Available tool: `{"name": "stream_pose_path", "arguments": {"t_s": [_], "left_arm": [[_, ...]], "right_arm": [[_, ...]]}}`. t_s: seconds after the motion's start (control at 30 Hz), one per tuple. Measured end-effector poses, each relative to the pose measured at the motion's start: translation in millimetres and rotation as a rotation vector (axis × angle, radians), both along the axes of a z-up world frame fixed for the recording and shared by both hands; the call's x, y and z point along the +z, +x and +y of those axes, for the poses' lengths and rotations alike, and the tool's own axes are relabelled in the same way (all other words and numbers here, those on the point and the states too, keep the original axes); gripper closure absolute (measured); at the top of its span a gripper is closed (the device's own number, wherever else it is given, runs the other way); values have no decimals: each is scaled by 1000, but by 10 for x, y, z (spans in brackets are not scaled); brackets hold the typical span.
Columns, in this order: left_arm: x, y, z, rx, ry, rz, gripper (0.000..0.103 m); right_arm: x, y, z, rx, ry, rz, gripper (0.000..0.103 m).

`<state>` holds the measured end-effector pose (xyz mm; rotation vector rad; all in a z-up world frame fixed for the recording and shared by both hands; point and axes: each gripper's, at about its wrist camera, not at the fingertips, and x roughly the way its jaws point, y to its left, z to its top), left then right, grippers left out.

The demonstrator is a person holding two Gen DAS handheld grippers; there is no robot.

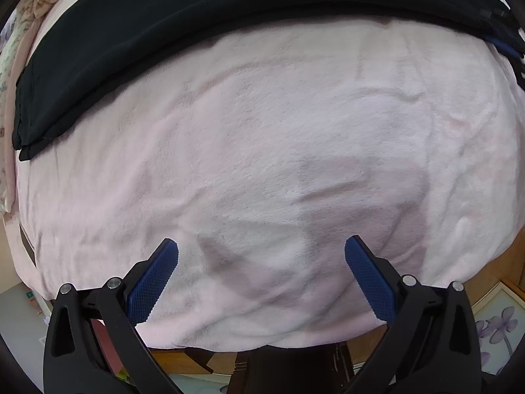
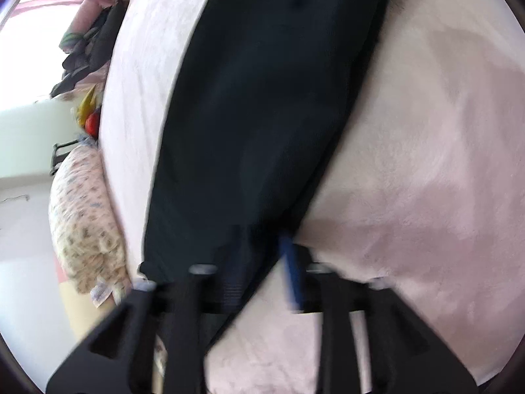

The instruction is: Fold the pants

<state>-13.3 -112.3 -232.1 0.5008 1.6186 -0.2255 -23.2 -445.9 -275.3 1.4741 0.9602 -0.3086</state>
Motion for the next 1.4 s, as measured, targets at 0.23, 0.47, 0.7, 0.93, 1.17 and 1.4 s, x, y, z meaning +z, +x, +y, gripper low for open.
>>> {"name": "stream_pose_path", "arguments": {"t_s": [0.23, 0.47, 0.7, 0.93, 1.17, 1.4], "left_arm": [[-23, 256, 22, 22, -25, 26, 1], [-181, 229, -38, 35, -45, 55, 1], [-311, 196, -170, 39, -37, 66, 1], [-356, 206, -197, 45, -46, 67, 1], [-302, 264, -148, 68, -61, 63, 1], [-161, 356, 181, 146, -92, 39, 1]], "right_arm": [[199, -653, -784, -297, -122, -26, 39], [-48, -755, -1324, -409, -114, 9, 46], [-161, -518, -1472, -346, -167, -22, 50], [-329, -554, -1515, -355, -148, -29, 88], [63, -526, -1364, -271, -287, -171, 97], [928, 16, -698, 48, -435, -405, 97]]}}
